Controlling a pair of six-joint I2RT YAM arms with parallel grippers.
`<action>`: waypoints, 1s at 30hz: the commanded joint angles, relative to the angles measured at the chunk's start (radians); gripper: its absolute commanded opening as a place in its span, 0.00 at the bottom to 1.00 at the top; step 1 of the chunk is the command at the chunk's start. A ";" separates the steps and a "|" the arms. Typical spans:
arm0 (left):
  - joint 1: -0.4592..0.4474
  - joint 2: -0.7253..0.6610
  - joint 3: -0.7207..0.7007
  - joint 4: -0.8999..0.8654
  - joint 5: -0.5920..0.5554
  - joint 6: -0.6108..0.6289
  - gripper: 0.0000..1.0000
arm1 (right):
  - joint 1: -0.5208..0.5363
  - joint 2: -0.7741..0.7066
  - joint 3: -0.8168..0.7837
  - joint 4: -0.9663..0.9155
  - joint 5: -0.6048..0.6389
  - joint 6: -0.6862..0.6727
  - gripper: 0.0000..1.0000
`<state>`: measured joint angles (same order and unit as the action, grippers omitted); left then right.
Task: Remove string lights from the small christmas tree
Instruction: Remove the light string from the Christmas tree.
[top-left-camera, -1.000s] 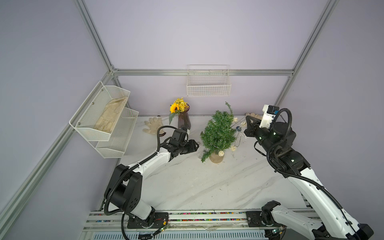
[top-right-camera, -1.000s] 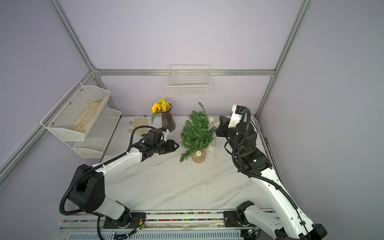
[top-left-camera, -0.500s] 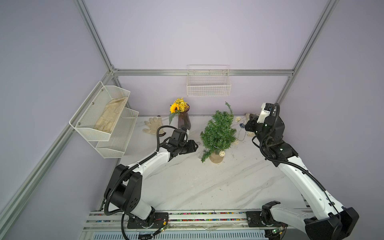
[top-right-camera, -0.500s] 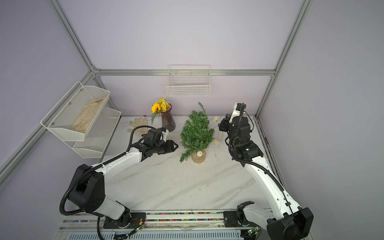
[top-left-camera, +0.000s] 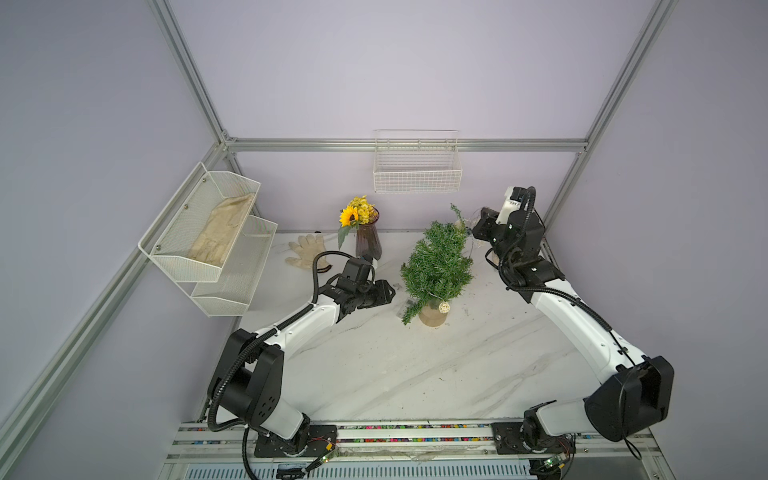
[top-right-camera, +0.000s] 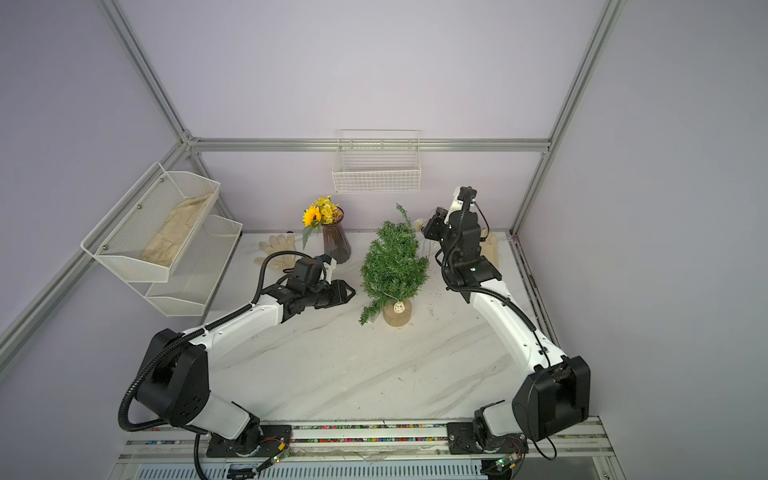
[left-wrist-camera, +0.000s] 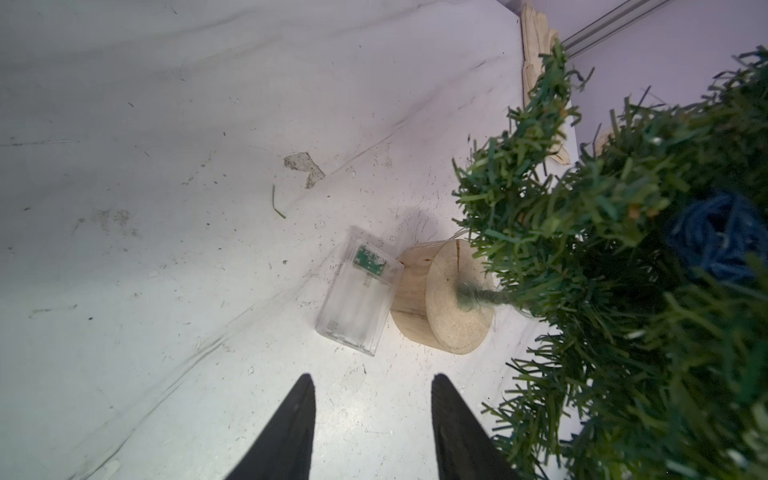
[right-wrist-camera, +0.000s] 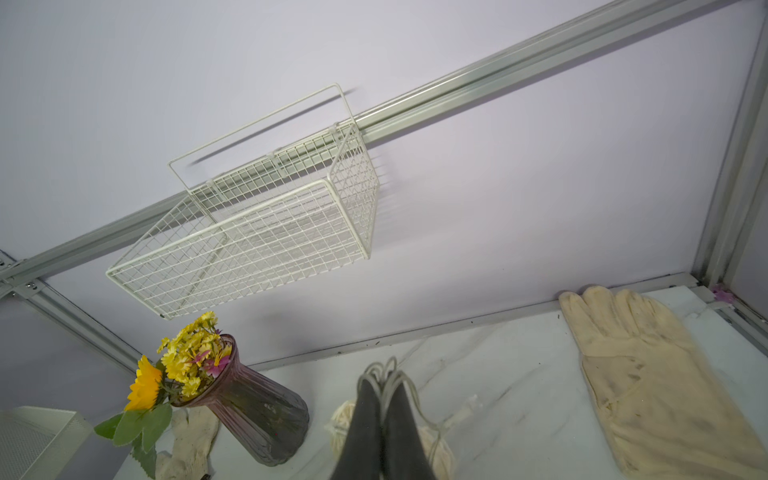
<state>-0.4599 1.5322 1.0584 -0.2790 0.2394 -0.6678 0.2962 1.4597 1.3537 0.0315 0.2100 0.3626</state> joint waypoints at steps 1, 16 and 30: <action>0.006 -0.064 -0.018 0.012 -0.007 0.028 0.45 | -0.001 0.055 0.096 0.065 -0.044 0.039 0.00; 0.044 -0.217 0.003 0.102 -0.141 0.093 0.59 | -0.001 0.337 0.430 0.151 -0.477 0.122 0.00; 0.115 0.037 0.481 0.269 0.096 0.275 0.78 | -0.004 0.537 0.688 0.132 -0.721 0.171 0.00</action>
<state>-0.3523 1.5440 1.3933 -0.1352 0.2176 -0.4786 0.2962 1.9762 1.9881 0.1478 -0.4400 0.5156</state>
